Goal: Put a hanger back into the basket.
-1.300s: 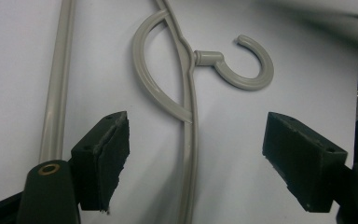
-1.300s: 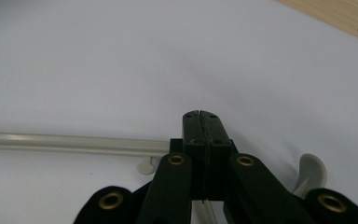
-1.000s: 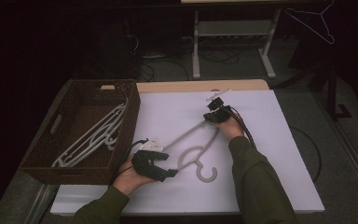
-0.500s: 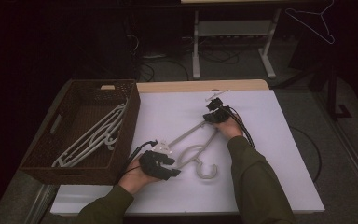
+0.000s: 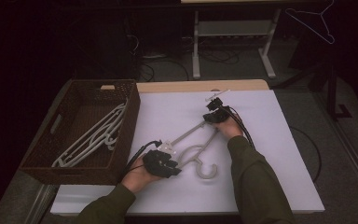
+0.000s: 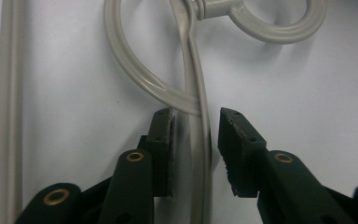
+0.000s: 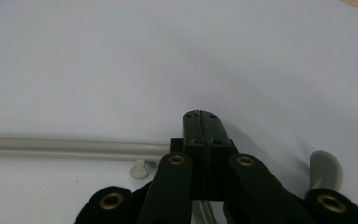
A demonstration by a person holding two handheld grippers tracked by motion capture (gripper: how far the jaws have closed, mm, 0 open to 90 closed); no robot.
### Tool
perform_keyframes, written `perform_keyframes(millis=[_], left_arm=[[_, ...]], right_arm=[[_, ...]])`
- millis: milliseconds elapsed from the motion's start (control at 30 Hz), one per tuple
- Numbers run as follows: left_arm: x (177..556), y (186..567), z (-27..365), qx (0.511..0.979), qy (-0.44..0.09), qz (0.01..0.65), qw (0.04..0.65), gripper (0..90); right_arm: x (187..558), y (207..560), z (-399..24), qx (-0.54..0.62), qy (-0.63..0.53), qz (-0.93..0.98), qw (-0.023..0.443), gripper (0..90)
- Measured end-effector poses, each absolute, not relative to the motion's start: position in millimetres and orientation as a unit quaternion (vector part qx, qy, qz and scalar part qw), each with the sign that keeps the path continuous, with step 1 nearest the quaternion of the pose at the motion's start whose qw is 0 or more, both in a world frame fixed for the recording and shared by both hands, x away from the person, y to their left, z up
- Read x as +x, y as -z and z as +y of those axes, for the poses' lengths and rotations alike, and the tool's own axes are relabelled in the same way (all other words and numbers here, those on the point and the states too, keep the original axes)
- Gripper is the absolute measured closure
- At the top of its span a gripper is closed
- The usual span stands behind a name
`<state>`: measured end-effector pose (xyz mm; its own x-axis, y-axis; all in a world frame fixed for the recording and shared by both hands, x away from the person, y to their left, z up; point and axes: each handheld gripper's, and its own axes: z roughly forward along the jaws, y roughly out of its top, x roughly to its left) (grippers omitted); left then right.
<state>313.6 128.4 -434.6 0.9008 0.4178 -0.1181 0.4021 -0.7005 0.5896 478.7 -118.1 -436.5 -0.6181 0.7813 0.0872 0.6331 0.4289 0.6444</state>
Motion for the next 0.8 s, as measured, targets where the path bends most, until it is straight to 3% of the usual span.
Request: perform_keyframes(millis=[400,633,800], left_arm=[[315,434,128,0.923,-0.002,0.226,0.313,79.7],[315,433,127,0.923,-0.001,0.229,0.311,81.2],[316,431,129,0.920,-0.001,0.233,0.314,81.4]], right_arm=[[479,436,-118,0.423,-0.326,0.838,0.112,90.0],[478,434,-118,0.421,-0.336,0.836,0.109,89.1],[474,424,-119,0.417,-0.362,0.827,0.108,74.0]])
